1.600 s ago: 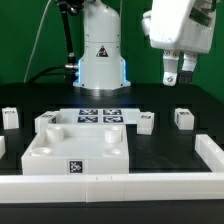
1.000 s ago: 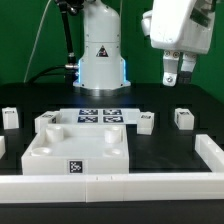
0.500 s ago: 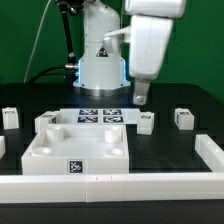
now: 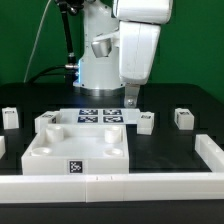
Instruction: Assemble one leg
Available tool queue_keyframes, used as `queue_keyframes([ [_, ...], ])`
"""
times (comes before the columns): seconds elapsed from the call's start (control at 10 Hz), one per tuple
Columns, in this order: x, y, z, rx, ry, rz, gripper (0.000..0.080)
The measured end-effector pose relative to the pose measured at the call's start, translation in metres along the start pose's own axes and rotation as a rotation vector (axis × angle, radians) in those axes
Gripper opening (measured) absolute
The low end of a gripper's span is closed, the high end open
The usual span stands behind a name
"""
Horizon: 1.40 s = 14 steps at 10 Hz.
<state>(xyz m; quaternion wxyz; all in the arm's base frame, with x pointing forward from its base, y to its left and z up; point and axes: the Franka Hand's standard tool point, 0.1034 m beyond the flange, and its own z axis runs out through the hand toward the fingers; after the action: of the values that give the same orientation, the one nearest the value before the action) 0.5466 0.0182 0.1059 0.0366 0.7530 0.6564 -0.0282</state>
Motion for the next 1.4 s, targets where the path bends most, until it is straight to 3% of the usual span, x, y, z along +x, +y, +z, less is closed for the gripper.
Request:
queue_keyframes([
  [0.1,-0.006,-0.003,0.004,0.002,0.003,-0.06,0.065],
  [0.4,-0.029,-0.033,0.031,0.016,0.02,-0.103,0.065],
  [0.6,-0.045,-0.055,0.047,0.043,0.025,-0.11,0.065],
  [0.8,-0.056,-0.059,0.061,0.059,0.032,-0.109,0.065],
  [1.2,-0.055,-0.06,0.063,0.053,0.037,-0.122,0.065],
  [1.3,-0.059,-0.066,0.078,0.038,0.055,-0.151,0.065],
  [1.4,-0.061,-0.073,0.089,0.051,0.061,-0.142,0.065],
])
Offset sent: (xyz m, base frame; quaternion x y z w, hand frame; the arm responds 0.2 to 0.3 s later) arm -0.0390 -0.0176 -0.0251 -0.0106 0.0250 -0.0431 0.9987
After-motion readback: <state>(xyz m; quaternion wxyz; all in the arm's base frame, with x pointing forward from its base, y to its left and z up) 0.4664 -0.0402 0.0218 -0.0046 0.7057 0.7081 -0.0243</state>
